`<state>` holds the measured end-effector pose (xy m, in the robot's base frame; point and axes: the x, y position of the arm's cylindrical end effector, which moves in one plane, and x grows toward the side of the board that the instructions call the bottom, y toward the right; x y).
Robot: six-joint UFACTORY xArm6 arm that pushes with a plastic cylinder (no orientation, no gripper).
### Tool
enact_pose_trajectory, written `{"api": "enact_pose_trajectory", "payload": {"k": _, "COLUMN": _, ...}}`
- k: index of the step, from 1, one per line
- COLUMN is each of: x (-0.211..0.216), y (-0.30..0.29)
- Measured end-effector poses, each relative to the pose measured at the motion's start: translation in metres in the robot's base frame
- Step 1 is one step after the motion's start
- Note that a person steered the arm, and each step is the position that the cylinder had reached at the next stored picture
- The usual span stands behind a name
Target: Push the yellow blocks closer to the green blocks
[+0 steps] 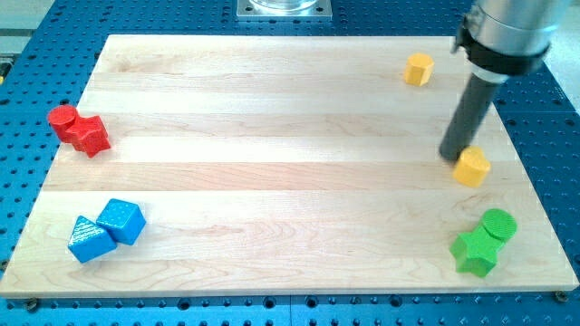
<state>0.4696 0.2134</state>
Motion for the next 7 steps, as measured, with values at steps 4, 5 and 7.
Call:
{"api": "enact_pose_trajectory", "payload": {"k": 4, "x": 0.015, "y": 0.050}}
{"api": "enact_pose_trajectory", "payload": {"k": 5, "x": 0.034, "y": -0.005}}
{"api": "enact_pose_trajectory", "payload": {"k": 7, "x": 0.032, "y": -0.003}}
